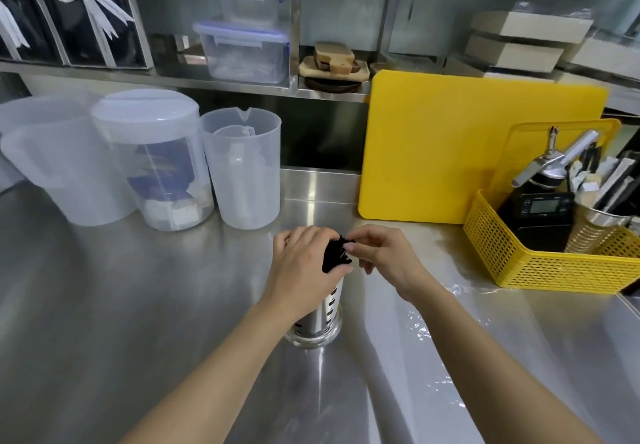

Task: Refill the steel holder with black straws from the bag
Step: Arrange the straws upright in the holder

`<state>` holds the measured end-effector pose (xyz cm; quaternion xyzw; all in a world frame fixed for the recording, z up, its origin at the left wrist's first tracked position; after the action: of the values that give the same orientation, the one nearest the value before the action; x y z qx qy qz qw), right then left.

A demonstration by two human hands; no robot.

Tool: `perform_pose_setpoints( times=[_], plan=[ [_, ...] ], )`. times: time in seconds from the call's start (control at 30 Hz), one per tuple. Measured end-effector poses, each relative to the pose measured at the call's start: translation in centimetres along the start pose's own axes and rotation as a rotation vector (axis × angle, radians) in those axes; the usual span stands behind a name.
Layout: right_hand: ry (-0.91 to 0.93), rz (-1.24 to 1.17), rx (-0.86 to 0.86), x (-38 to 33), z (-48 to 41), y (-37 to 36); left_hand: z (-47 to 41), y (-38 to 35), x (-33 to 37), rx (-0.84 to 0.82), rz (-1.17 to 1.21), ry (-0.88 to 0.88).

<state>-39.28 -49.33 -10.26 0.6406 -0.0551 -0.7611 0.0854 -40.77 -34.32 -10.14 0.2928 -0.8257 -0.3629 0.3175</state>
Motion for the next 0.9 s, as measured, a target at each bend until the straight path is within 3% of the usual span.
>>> perform_pose_setpoints(
  times=[0.13, 0.27, 0.4, 0.9],
  plan=[
    [0.021, -0.016, -0.03, -0.7, -1.1, -0.7, -1.0, 0.2, -1.3, 0.106, 0.04, 0.062],
    [0.031, -0.012, -0.063, -1.0, -2.4, -1.0, -2.4, 0.7, -3.3, 0.063, 0.178, 0.234],
    [0.055, -0.042, -0.082, -1.3, -3.7, -1.3, -3.4, 1.0, -4.9, -0.024, 0.478, 0.347],
    [0.064, 0.028, -0.082, -1.0, -5.8, -1.4, -4.1, 2.1, -6.1, -0.077, 0.595, 0.253]
  ],
)
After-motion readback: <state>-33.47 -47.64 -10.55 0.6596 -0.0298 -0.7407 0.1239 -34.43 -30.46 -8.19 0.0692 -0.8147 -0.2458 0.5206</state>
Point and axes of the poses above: each hand's wrist, its own z-axis away from the middle knuckle, its own y-axis out of the back of the hand, x = y × z, the point moved 2 cm from there along -z, towards the middle knuckle, and after that the axes turned 11 degrees about -y, right-handed, at the moved point
